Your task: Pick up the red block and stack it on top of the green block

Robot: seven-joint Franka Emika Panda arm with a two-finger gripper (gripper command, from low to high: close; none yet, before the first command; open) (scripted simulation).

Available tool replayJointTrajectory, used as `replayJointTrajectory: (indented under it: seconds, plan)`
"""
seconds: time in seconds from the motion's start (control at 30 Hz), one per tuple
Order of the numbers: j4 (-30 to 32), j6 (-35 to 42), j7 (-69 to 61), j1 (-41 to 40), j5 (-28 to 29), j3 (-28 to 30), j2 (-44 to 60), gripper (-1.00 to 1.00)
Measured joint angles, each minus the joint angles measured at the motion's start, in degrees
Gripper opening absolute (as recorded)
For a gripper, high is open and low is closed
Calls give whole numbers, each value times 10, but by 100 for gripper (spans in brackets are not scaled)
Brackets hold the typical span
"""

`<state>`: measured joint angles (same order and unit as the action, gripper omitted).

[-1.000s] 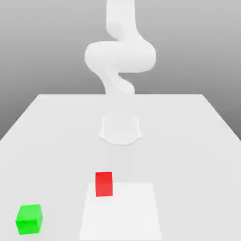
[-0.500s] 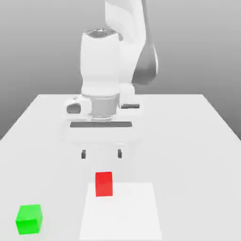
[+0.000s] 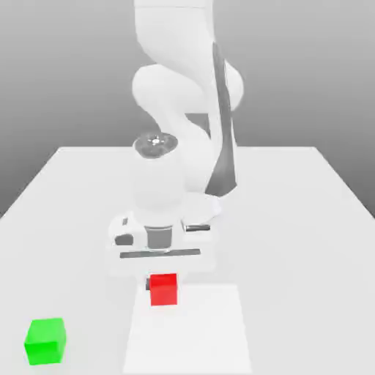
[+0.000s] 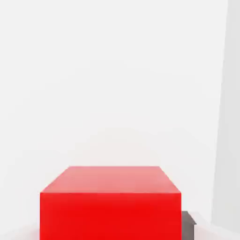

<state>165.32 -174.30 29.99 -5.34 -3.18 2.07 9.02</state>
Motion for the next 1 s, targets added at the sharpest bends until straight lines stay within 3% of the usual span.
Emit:
replayJointTrajectory:
  seconds: [0.27,0.7,0.87,0.9,1.0]
  plan:
    - [0,130,41,-11,34,13,-130,-100]
    - [-261,263,242,-103,-4,79,-1,-100]
    - [-291,204,243,-121,-34,72,91,-100]
    - [-292,194,241,-123,-38,69,102,100]
    - [-292,194,241,-123,-38,69,102,100]
